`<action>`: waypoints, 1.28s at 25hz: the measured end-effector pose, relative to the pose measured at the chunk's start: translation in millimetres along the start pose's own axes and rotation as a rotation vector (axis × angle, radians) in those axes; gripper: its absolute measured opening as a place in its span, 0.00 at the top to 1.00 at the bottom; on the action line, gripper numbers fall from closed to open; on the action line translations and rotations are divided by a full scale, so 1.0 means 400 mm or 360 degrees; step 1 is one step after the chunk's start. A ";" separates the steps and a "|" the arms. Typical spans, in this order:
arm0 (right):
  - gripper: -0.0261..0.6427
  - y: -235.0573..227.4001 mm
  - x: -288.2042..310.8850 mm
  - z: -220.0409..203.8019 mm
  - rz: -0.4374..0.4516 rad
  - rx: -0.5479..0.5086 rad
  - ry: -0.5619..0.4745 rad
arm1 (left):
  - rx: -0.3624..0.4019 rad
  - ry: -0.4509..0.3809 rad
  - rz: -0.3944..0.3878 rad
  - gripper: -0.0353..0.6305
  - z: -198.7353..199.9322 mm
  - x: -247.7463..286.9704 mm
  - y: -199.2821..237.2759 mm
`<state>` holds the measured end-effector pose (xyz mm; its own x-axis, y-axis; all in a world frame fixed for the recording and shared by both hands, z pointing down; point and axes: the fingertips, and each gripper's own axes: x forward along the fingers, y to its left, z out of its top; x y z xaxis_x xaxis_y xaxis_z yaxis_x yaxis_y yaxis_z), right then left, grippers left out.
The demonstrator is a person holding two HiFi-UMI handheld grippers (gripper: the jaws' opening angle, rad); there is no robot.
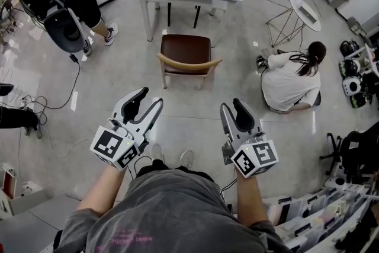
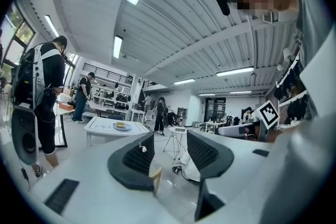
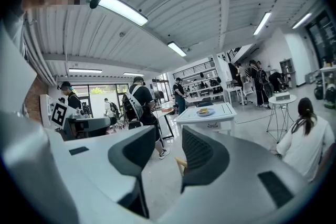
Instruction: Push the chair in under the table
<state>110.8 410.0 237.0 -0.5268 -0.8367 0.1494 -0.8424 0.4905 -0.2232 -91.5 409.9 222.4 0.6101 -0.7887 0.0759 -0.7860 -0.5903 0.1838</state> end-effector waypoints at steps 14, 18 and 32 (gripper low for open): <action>0.69 -0.040 0.016 0.007 -0.0018 -0.0013 0.0000 | 0.0005 0.0012 0.0035 0.62 -0.005 0.038 0.013; 0.68 -0.065 0.024 0.010 -0.0024 -0.0021 0.0001 | 0.0003 0.0019 0.0053 0.61 -0.009 0.059 0.015; 0.65 -0.151 0.005 0.000 0.0041 -0.0011 0.0018 | 0.0003 0.0024 0.0142 0.59 -0.038 0.109 -0.046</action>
<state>160.6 378.8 250.6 -0.5495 -0.8211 0.1545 -0.8293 0.5136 -0.2201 -48.9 389.0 237.2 0.5392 -0.8354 0.1064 -0.8373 -0.5184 0.1736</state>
